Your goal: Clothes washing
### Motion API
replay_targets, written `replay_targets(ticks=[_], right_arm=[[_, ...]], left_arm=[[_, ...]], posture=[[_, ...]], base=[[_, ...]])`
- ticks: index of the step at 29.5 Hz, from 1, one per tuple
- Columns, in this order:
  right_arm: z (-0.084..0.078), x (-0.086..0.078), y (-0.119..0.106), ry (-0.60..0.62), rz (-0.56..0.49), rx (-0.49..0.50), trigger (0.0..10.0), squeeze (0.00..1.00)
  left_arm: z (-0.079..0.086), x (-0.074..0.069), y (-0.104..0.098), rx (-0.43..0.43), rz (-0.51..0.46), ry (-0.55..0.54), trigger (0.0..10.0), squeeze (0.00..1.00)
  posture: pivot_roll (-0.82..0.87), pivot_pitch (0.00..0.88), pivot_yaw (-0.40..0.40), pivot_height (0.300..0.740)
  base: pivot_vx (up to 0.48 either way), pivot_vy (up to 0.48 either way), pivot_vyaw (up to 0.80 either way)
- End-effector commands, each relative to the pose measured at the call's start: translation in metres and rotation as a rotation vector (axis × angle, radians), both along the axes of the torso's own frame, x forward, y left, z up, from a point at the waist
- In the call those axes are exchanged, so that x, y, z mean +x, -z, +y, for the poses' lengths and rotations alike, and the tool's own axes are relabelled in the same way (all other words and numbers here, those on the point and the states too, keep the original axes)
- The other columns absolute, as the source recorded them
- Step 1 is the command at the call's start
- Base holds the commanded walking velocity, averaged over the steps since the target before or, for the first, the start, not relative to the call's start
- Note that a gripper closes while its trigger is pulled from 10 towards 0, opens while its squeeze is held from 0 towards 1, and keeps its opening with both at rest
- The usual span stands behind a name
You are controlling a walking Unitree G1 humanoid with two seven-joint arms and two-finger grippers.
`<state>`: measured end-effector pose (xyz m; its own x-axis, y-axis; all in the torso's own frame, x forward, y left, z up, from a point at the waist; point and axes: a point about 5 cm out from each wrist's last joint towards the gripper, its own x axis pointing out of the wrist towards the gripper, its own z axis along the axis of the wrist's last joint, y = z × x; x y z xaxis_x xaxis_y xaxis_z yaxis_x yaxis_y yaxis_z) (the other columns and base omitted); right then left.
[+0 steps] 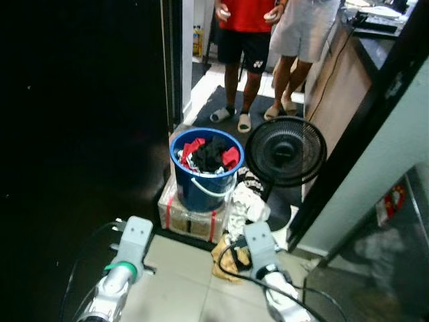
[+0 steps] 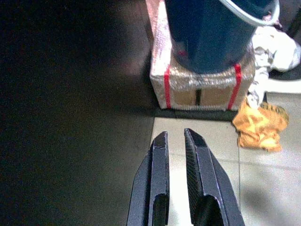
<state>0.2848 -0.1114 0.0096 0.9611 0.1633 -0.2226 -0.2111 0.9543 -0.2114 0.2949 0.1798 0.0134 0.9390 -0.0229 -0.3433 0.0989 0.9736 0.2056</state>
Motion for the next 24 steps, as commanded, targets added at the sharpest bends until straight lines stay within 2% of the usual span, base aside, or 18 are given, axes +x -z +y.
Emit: replay_targets(ticks=[1,4,13,24], right_arm=[[-0.0074,-0.0021,0.0033,0.017,0.015,-0.012,10.0,0.00],[-0.0073,-0.0021,0.0035,0.017,0.016,-0.016,10.0,0.00],[-0.0080,-0.0015,0.0031,0.029,0.015,-0.009,10.0,0.00],[-0.0113,-0.0028,0.0049,0.058,0.027,0.013,10.0,0.00]], left_arm=[[-0.0054,-0.0045,0.0060,-0.006,0.024,0.012,10.0,0.00],[-0.0056,-0.0045,0.0060,-0.006,0.023,0.012,10.0,0.00],[-0.0056,-0.0050,0.0064,-0.007,0.023,0.012,10.0,0.00],[-0.0094,-0.0043,0.0067,-0.008,0.028,0.027,10.0,0.00]], posture=[[0.08,0.000,0.013,0.740],[0.08,0.000,0.013,0.740],[0.08,0.000,0.011,0.740],[0.07,0.000,0.017,0.740]], base=[[0.480,0.000,0.79],[0.480,0.000,0.64],[0.475,0.000,0.00],[0.465,0.000,-0.74]])
